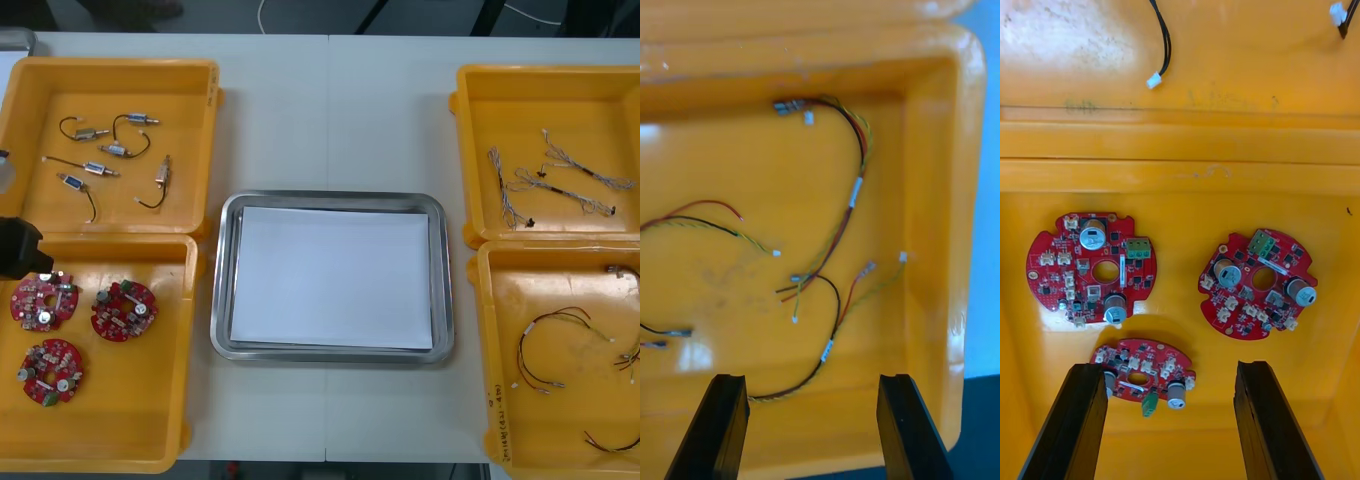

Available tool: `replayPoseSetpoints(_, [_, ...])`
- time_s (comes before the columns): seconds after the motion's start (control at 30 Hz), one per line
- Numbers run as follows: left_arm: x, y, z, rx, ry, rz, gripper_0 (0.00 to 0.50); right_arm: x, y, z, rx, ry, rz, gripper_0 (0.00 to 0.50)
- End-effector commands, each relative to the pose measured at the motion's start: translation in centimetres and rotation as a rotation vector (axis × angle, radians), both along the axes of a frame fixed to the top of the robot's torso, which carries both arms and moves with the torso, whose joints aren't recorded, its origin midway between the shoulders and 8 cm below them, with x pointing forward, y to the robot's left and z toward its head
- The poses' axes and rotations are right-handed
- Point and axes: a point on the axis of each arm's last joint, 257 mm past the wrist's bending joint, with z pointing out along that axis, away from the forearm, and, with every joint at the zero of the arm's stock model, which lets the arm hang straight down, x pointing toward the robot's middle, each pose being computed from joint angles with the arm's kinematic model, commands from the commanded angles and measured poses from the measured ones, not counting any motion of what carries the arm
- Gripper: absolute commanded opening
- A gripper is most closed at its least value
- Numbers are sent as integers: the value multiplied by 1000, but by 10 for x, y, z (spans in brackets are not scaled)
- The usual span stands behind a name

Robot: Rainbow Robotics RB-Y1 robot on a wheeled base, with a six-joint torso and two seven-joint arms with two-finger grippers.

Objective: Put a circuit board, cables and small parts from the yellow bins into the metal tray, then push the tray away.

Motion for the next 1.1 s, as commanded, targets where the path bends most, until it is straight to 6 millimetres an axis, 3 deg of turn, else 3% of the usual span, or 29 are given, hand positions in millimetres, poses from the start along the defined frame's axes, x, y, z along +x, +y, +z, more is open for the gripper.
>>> replayPoseSetpoints(0.03, [-6,15,-13,87,19,-64,500,-21,-9,-5,29,-1,-79,500])
replayPoseSetpoints(0.2, [-6,17,-26,89,27,-63,500,-25,-11,-9,56,-11,-124,500])
replayPoseSetpoints(0.37, [-9,22,-36,94,30,-57,500,-40,-12,-23,73,24,-154,500])
replayPoseSetpoints(0.6, [-12,27,-50,141,48,-55,500,-44,-14,-40,75,-2,-167,500])
replayPoseSetpoints(0.77, [-12,30,-58,170,49,-51,500,-41,-13,-51,75,-35,-171,500])
replayPoseSetpoints(1.1, [-11,33,-80,176,53,-49,500,-30,-11,-97,136,-62,-206,500])
